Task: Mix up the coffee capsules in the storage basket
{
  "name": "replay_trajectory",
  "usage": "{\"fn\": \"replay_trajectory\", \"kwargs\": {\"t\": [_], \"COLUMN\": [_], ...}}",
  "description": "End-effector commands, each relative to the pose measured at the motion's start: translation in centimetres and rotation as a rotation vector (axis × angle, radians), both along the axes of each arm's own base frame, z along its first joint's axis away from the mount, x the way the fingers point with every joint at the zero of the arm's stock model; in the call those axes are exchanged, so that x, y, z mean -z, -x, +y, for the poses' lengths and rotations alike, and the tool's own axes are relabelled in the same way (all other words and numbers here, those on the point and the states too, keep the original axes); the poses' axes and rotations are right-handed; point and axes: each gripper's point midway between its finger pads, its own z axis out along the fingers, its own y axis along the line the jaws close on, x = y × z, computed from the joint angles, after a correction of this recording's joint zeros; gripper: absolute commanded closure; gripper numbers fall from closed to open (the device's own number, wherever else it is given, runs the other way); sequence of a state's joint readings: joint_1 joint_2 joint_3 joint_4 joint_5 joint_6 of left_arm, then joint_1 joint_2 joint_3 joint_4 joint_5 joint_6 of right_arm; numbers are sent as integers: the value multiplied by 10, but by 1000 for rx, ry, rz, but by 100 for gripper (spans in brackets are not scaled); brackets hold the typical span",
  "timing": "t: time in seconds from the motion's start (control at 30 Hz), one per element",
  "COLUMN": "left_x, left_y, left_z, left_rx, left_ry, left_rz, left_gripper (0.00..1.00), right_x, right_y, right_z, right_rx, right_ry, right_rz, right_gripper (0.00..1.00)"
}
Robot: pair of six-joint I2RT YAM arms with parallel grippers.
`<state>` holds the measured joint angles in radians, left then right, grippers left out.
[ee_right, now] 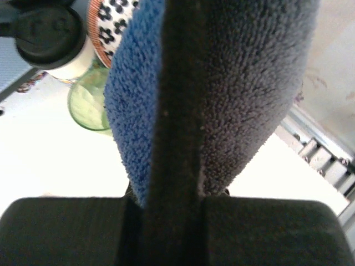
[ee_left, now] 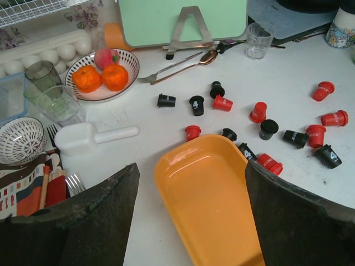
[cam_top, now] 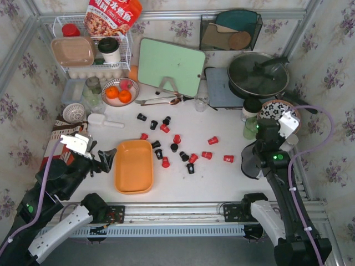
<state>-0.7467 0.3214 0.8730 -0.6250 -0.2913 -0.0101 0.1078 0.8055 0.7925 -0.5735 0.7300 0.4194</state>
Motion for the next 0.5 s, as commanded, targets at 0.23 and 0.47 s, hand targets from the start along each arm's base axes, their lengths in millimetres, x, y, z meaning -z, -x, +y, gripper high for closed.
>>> {"fn": "replay_trajectory", "kwargs": {"t": [0.23, 0.47], "left_x": [-8, -9], "left_y": [-3, -3], "left_z": [-1, 1], "left_rx": [-11, -18], "left_ry": [35, 39], "left_rz": [-21, -26], "left_gripper": [21, 21], "right_x": [39, 52], "right_y": [26, 51], "right_z": [-33, -63], "right_rx": [266, 444], "right_ry": [-131, -141], "right_rz": [-105, -134], "right_gripper": [100, 94]}}
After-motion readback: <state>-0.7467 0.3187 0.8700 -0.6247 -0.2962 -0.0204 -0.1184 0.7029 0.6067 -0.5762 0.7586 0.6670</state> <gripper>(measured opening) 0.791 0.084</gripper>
